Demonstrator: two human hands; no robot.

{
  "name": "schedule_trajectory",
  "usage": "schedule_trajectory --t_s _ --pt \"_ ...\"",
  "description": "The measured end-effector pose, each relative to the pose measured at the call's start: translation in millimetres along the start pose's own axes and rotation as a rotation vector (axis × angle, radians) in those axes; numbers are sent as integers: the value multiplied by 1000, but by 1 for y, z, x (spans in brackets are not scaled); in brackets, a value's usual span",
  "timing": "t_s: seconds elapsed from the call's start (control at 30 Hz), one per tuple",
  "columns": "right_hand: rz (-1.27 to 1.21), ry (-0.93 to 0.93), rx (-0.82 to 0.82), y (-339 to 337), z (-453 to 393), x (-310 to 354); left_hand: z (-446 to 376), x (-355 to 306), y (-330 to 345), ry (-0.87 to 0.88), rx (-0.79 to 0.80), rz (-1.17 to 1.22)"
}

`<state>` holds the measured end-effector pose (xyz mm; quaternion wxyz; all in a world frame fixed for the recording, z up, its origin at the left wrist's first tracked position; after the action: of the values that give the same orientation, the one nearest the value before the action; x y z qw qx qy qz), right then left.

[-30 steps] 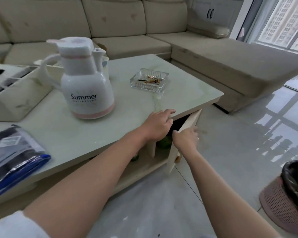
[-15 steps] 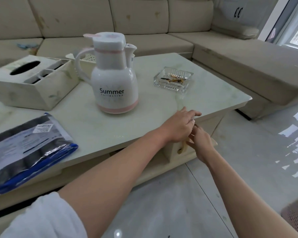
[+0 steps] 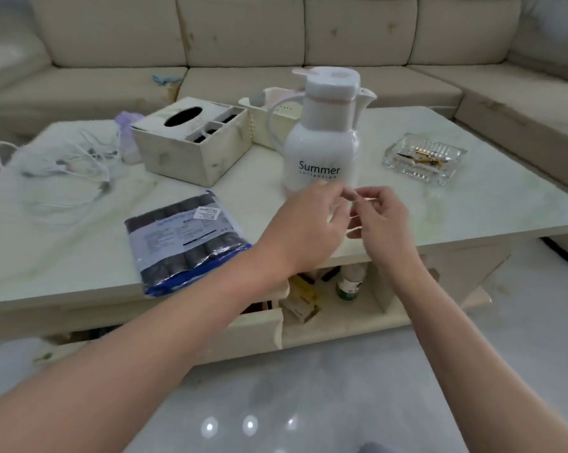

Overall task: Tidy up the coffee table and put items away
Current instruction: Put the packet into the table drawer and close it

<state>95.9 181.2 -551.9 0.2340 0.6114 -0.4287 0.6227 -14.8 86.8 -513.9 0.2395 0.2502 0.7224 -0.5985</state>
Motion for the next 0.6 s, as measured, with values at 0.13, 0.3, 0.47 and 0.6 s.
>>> schedule_trajectory --t_s 0.13,0.3,0.47,0.6 --pt "71 -11 297 89 -14 24 59 54 -53 -245 -181 -139" --pt "132 60 441 149 -33 25 123 124 -98 -644 -378 -46" --pt "97 179 552 160 -47 15 140 151 -90 -741 -481 263" --pt "110 217 581 157 -49 15 131 147 -81 -681 -442 327"
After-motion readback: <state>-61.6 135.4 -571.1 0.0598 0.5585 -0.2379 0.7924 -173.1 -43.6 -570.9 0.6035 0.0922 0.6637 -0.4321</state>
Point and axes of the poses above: each hand's wrist, its own z-axis away from the middle knuckle, its own y-axis out of the palm, x = y × z, the point moved 1 cm from there along -z, towards the middle knuckle, and after that the axes turned 14 degrees about x, right-handed, at the moved point
